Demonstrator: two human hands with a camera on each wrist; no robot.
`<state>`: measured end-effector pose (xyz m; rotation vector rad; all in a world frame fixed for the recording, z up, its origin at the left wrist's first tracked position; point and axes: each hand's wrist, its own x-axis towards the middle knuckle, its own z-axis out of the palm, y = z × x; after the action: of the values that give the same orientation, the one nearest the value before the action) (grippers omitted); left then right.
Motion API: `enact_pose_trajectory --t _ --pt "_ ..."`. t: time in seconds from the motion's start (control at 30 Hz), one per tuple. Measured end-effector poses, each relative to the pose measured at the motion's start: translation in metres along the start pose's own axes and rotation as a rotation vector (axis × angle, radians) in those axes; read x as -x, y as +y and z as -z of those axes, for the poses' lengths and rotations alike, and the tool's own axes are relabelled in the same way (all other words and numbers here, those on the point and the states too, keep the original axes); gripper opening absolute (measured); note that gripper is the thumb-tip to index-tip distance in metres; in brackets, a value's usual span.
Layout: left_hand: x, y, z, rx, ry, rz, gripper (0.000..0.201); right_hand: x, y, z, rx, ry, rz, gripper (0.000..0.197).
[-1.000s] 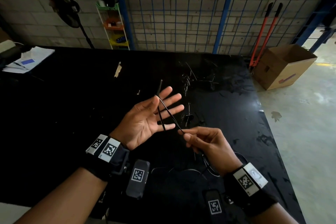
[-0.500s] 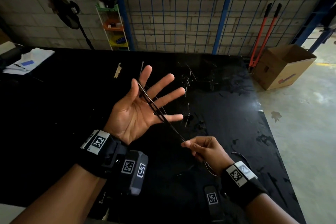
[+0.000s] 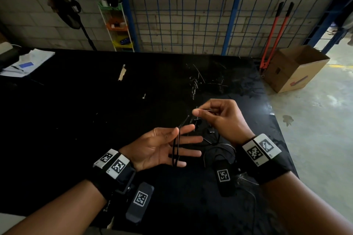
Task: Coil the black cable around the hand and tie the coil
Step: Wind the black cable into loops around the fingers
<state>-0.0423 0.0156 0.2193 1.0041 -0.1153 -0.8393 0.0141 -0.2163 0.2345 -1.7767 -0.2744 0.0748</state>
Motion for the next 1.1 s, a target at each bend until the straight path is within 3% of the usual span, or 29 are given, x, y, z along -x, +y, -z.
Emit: enact_pose_trajectory --t 0.23,0.3,0.4,0.53,0.73,0.87,0.97,1.1 --pt "-0.005 -0.005 0.01 -0.182 0.16 0.043 0.045 0.019 -0.024 -0.019 0.088 -0.087 0.091 0.006" --pt "-0.006 -0.005 0.014 -0.188 0.201 -0.002 0.046 0.029 -0.025 -0.025 0.131 -0.107 0.13 0.004" --pt "-0.007 -0.001 0.018 -0.112 0.242 -0.101 0.047 0.046 -0.02 -0.037 0.164 -0.125 0.192 0.017" --pt "-0.007 0.014 0.024 0.036 0.253 -0.271 0.047 0.057 -0.006 -0.041 0.014 -0.181 0.124 0.023" --pt "0.005 0.051 0.033 0.206 0.151 -0.446 0.044 0.064 0.022 -0.037 -0.194 -0.223 0.007 0.026" --pt "0.011 0.063 0.029 0.231 0.013 -0.457 0.041 0.062 0.042 -0.033 -0.248 -0.201 -0.104 0.026" --pt "0.015 0.068 0.022 0.322 -0.097 -0.465 0.041 0.063 0.061 -0.034 -0.244 -0.261 -0.18 0.024" --pt "0.02 0.074 0.013 0.33 -0.135 -0.468 0.04 0.067 0.081 -0.036 -0.261 -0.32 -0.33 0.024"
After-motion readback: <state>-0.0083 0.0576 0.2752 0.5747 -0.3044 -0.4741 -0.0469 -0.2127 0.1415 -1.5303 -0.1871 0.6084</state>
